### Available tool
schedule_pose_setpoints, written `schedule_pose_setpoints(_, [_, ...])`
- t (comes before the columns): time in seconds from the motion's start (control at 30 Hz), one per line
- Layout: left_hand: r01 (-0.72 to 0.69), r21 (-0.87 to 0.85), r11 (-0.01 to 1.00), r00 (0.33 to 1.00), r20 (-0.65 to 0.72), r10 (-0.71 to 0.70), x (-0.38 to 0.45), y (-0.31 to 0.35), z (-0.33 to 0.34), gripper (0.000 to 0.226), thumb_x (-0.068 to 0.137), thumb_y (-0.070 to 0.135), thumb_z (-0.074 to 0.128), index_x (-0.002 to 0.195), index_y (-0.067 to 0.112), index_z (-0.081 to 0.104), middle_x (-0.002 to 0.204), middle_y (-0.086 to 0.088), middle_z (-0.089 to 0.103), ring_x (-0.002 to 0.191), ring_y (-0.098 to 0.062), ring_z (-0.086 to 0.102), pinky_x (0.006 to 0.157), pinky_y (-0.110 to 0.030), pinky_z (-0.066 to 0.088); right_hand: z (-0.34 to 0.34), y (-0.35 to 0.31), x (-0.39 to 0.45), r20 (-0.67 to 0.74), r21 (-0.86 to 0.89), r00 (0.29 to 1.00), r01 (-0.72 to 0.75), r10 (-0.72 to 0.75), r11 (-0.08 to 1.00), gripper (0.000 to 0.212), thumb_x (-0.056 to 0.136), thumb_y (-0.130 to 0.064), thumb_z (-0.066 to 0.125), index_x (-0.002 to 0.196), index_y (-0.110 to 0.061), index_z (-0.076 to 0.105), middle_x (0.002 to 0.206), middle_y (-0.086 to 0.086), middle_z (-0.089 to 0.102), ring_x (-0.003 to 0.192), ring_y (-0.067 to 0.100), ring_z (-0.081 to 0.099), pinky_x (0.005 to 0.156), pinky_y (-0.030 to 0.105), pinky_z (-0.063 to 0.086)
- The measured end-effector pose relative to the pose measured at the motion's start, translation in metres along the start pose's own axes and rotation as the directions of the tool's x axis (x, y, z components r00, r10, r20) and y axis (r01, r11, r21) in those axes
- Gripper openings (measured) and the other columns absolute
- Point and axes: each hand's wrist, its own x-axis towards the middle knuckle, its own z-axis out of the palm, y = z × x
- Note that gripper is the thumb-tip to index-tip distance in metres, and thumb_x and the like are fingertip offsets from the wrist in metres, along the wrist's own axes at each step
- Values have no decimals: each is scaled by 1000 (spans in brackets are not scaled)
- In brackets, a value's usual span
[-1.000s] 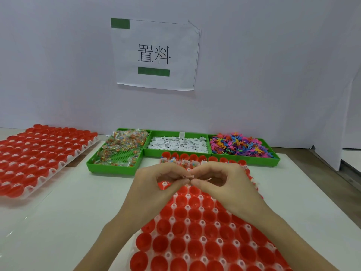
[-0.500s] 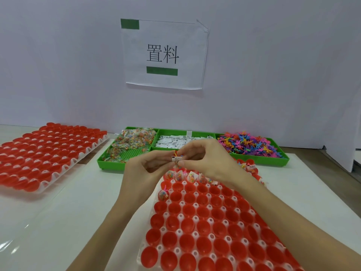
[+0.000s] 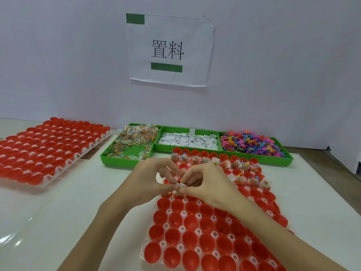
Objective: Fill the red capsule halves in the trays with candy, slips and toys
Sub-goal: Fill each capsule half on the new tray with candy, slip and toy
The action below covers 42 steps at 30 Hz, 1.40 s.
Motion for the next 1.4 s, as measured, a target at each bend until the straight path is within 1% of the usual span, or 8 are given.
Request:
schedule_pose_setpoints(0.27, [-40, 124, 991, 998, 59, 32, 0, -2, 3, 26, 73, 28, 91, 82, 33, 67, 74, 25, 73, 88, 6, 49, 69, -8, 30, 8, -7, 1, 12, -155, 998, 64, -63, 986, 10, 81, -16, 85, 87, -16, 77, 78, -9, 72, 73, 3, 69, 69, 12, 55])
schedule_pose_setpoints(0.53, [-73, 167, 983, 995, 72, 62, 2, -5, 2, 16, 75, 36, 89, 81, 34, 74, 74, 28, 73, 92, 1, 50, 66, -12, 35, -1, -9, 8, 126, -175, 991, -9, 32, 985, 9, 89, -26, 78, 97, -22, 82, 73, -20, 65, 76, -3, 67, 64, 8, 52])
schedule_pose_setpoints(0.7, [-91, 152, 984, 992, 104, 76, 0, -4, -2, 8, 78, 40, 85, 84, 39, 79, 76, 26, 73, 94, 1, 52, 68, -12, 40, 4, -10, 10, 116, -237, 993, 29, -1, 971, 8, 91, -23, 76, 96, -21, 82, 67, -21, 60, 59, -9, 58, 54, 2, 45])
schedule_pose_setpoints(0.83, [-62, 145, 987, 996, 74, 52, 0, -1, 0, 11, 80, 33, 86, 85, 37, 78, 75, 23, 74, 94, 2, 52, 67, -12, 36, 0, -9, 12, 143, -242, 990, 51, -16, 969, 13, 92, -24, 75, 102, -18, 82, 93, -10, 74, 70, -4, 59, 63, 5, 48])
schedule_pose_setpoints(0.93, [-66, 162, 985, 995, 80, 53, -1, 0, 0, 11, 80, 32, 86, 86, 36, 78, 75, 24, 74, 94, 2, 52, 67, -12, 36, -6, -8, 9, 175, -168, 985, 22, 8, 986, 13, 93, -25, 73, 102, -22, 82, 78, -24, 73, 67, -8, 61, 73, 12, 54])
schedule_pose_setpoints(1.0, [-73, 177, 982, 995, 86, 58, -1, 0, -1, 8, 81, 33, 85, 87, 36, 80, 76, 24, 74, 95, 1, 52, 68, -12, 39, -7, -6, 7, 153, -142, 988, 18, 4, 990, 11, 93, -26, 74, 100, -24, 82, 66, -28, 68, 67, -10, 63, 72, 11, 54])
schedule_pose_setpoints(1.1, [-85, 197, 977, 994, 86, 69, -1, 1, 0, 10, 82, 33, 84, 89, 39, 81, 81, 24, 74, 96, 0, 50, 70, -10, 40, -6, -3, 6, 85, -136, 996, 28, -17, 990, 7, 90, -23, 76, 95, -26, 81, 82, -15, 75, 76, -6, 67, 73, 8, 53])
schedule_pose_setpoints(1.4, [-113, 269, 957, 991, 107, 87, -3, 0, 9, 6, 92, 24, 72, 94, 25, 78, 104, 10, 54, 101, -11, 43, 86, -13, 35, 8, -3, 2, 5, -186, 997, 78, -79, 979, 6, 87, -14, 75, 91, -17, 78, 78, -10, 71, 68, -1, 64, 66, 9, 52])
